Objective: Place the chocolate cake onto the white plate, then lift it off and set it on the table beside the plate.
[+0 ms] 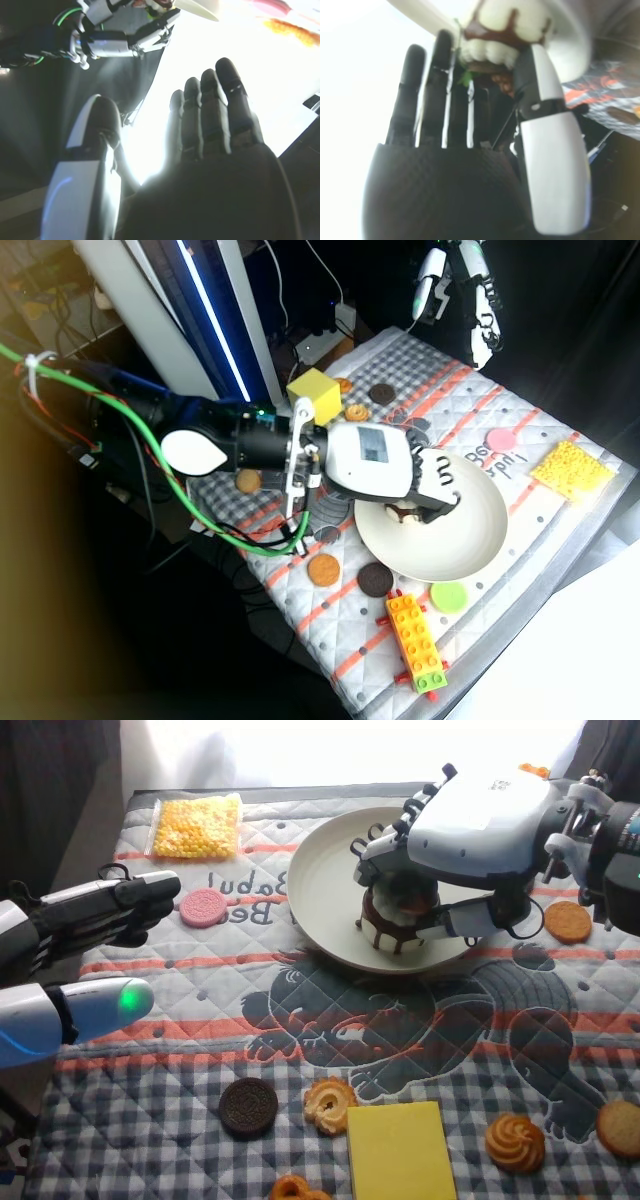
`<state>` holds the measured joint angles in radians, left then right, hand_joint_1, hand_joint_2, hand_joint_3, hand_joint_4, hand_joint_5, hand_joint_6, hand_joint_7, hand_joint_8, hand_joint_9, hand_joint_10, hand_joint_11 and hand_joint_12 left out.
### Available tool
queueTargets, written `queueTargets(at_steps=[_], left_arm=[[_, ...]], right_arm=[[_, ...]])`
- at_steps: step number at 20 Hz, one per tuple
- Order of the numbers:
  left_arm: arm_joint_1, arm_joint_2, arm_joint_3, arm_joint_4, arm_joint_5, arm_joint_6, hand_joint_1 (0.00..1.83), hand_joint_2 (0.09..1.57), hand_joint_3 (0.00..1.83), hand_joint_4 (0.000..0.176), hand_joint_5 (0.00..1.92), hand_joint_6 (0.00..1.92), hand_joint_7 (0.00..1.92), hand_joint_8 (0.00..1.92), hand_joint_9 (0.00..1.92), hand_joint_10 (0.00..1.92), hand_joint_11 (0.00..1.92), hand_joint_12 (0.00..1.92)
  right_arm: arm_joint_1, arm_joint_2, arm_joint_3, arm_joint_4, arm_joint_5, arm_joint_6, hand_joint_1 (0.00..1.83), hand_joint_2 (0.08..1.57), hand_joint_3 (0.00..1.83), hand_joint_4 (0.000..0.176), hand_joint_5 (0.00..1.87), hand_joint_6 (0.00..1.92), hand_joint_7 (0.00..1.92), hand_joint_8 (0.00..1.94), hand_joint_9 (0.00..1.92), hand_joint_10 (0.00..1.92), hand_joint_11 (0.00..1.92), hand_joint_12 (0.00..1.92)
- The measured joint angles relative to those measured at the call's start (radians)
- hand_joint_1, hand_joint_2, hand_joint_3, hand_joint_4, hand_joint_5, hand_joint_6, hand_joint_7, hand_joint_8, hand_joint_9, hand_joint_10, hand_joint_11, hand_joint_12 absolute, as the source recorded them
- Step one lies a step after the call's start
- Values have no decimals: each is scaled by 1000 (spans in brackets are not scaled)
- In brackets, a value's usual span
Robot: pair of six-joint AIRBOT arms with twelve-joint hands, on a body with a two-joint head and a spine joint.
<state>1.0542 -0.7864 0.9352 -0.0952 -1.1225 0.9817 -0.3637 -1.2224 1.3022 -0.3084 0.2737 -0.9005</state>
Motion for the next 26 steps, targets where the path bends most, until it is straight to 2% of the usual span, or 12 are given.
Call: queueTargets(at_steps=[2,5,6,7,8,9,11,14,16,21,23,26], left_arm=[[0,0,0,2,-5,0,683,1254,1,29,225,2,254,1,241,39,0,842],[0,0,2,-1,-13,-2,701,1247,0,32,238,6,249,0,225,26,0,816],[0,0,2,-2,-16,-3,691,1244,0,44,239,6,256,3,226,25,0,812],[0,0,2,-2,-17,-4,713,1245,0,40,249,10,257,3,221,22,0,810],[3,0,2,-3,-18,-4,715,1244,0,37,257,13,259,4,221,21,0,807],[6,0,2,-4,-18,-4,724,1247,0,33,249,8,249,3,211,14,0,748],[10,0,2,-8,-15,-4,711,1255,2,26,247,4,247,1,223,15,0,802],[9,0,2,-8,-18,-5,672,1242,0,49,262,7,237,1,225,11,0,844],[9,0,2,-11,-15,-7,638,1241,0,49,275,10,229,0,225,9,0,891],[11,2,2,-29,-16,-8,631,1228,0,74,272,3,204,0,227,8,0,1070],[13,2,4,-32,-14,-8,613,1234,2,76,264,0,179,0,230,9,0,1077],[16,2,4,-32,-17,-8,617,1228,0,80,275,4,210,10,243,17,0,1067]], right_arm=[[0,-6,6,-3,-2,0,1172,1259,0,0,674,1335,780,1495,748,1633,700,1921],[21,-6,4,-5,-17,2,1120,1297,3,0,659,1430,656,1591,526,1666,484,1921],[27,-3,-2,-5,-19,2,1076,1291,0,0,661,1465,417,1040,220,1270,96,1842],[30,7,-13,-6,-18,1,1129,1312,0,0,717,1526,485,1433,214,1390,69,1905],[31,14,-19,-5,-11,0,1113,1306,0,0,685,1503,596,1522,449,1610,463,1918],[31,31,-32,1,3,-2,1118,1305,0,0,675,1444,619,1607,444,1734,428,1920],[37,77,-56,11,34,-3,1124,1308,1,0,718,1510,558,1549,192,1577,16,1921],[37,155,-119,13,90,-6,1097,1250,0,0,724,1389,285,353,1,548,0,1921],[37,184,-163,2,100,-6,1084,1269,0,0,689,1434,461,608,111,1128,0,1920],[36,278,-240,-168,148,153,1092,1250,0,0,721,1389,474,1070,259,1383,32,1921],[16,328,-252,-216,186,231,1164,1262,0,0,684,1315,749,1528,626,1776,615,1921],[-51,365,-261,-298,206,364,1144,1306,2,0,637,1364,668,1705,581,1901,665,1921]])
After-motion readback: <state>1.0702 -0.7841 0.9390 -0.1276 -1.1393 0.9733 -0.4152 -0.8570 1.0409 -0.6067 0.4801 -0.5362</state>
